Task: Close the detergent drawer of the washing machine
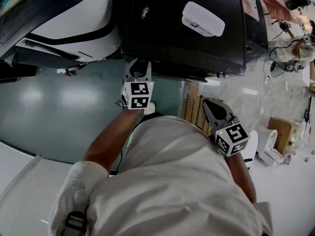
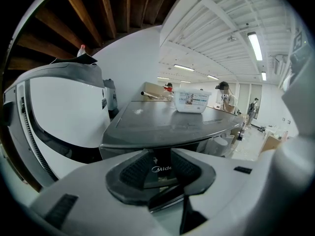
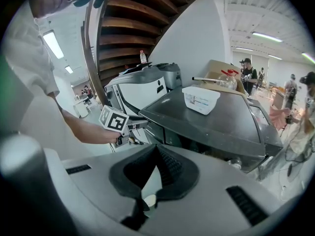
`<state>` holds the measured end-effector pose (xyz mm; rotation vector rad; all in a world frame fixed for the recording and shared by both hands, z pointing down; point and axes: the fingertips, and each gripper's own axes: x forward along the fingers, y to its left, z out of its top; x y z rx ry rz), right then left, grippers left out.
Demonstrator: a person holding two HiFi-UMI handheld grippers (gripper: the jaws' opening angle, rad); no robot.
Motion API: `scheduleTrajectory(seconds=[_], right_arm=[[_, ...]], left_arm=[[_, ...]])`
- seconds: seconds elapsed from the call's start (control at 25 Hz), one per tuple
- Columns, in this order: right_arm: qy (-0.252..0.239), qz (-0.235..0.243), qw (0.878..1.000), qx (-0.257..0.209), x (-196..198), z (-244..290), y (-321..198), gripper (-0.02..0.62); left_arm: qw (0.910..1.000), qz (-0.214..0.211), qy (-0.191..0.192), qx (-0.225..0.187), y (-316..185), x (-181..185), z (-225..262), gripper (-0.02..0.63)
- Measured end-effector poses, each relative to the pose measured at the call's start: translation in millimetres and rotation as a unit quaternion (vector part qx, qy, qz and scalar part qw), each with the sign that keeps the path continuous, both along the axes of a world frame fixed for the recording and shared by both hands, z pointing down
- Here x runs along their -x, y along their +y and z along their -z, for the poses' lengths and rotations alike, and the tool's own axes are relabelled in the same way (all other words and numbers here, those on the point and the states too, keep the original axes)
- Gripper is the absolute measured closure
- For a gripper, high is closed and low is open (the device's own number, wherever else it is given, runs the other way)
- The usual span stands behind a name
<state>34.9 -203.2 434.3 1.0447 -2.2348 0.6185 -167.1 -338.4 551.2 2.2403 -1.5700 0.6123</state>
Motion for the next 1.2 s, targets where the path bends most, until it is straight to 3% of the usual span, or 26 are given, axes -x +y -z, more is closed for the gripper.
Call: scheduleTrajectory(seconds=[0.56,0.96,1.2], right_arm=[[-0.012,0.004,1.0,0.003,-4.0,-0.4,-2.1,0.592],[-0.027,-0.006,1.0,-0.003,-25.8,4.2,20.7,0.592],[-0.041,0.009,0.999,-0.009,-42.8,6.1,45.5,0.592]], left_arm=[[0.9999,0.008,-0.011,0.008,-6.0,0.9,-0.8,0.475],[0.9994,0.016,-0.008,0.03,0.2,-4.0,-0.7,0.428],[0.999,0.034,-0.021,0.017,19.1,-4.7,18.3,0.428]])
